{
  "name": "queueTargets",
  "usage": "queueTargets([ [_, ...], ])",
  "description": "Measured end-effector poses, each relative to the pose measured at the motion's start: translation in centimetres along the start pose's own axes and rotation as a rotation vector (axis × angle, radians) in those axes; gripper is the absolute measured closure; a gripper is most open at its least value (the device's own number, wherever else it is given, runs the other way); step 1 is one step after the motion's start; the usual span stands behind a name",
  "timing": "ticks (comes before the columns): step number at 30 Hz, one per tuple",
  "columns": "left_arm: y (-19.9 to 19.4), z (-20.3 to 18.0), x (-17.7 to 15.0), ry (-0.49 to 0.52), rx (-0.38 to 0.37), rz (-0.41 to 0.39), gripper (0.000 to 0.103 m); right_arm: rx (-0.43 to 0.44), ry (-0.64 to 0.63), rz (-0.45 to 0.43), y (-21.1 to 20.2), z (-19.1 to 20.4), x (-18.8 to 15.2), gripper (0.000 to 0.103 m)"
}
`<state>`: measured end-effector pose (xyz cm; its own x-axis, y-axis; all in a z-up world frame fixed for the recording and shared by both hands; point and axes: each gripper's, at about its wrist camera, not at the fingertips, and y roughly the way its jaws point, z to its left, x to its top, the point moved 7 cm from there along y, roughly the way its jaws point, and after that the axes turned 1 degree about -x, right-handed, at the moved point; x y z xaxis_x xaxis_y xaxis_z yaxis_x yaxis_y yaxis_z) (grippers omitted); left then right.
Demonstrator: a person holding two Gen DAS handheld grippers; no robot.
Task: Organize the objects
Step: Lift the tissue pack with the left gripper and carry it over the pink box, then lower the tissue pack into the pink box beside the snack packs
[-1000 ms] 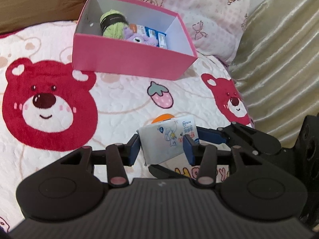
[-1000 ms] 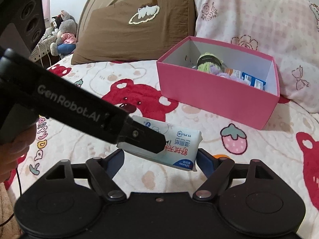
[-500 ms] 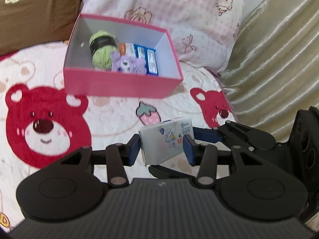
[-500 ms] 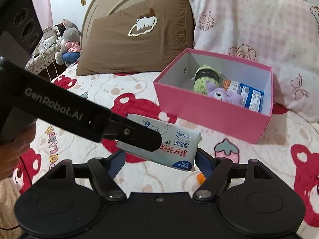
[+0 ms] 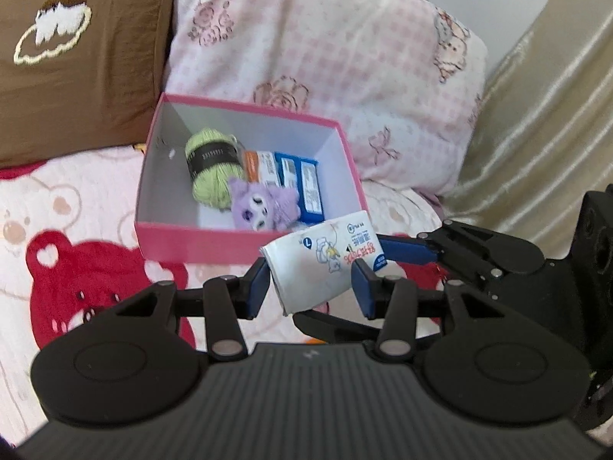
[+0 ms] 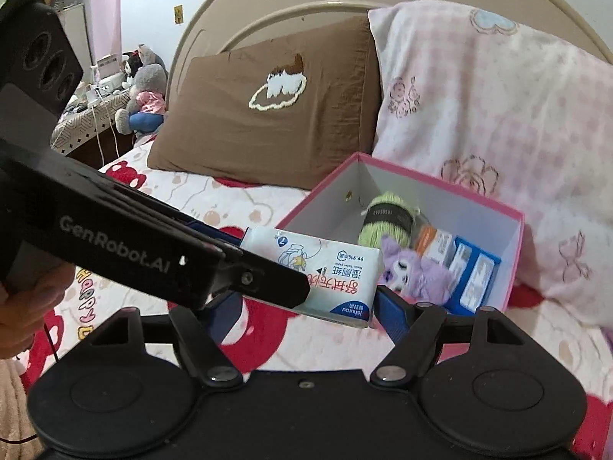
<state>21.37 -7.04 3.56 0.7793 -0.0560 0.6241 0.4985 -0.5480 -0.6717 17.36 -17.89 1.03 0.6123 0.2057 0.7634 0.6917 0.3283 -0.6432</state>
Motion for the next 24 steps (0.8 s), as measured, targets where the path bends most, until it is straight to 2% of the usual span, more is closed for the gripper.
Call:
queueTargets([
  [8, 3.0, 1.2, 4.2, 0.005, 0.029, -0.017, 0.059, 0.087, 0.063, 0.005, 3.1, -3.6, 3.2, 0.024],
  [12, 5.2, 2.0, 5.9, -0.018, 0.025, -0.015, 0.059, 0.066, 0.072, 0.024, 5.1, -5.3, 4.3, 0.024],
  [17, 7.7, 2.3, 7.1, 0.022, 0.063, -0.029, 0.059, 0.042, 0.086, 0.036, 7.3, -7.3, 5.0, 0.024],
  [22, 10.7, 3.7, 7.9, -0.031, 0.039, -0.027, 0.059, 0.032, 0.104, 0.056, 9.6, -8.9, 4.8, 0.024],
  [24, 12.0, 4.0, 8.1, -0.028, 0.051, -0.030, 0.059, 0.017, 0.109, 0.067, 10.8, -9.6, 4.6, 0.024],
])
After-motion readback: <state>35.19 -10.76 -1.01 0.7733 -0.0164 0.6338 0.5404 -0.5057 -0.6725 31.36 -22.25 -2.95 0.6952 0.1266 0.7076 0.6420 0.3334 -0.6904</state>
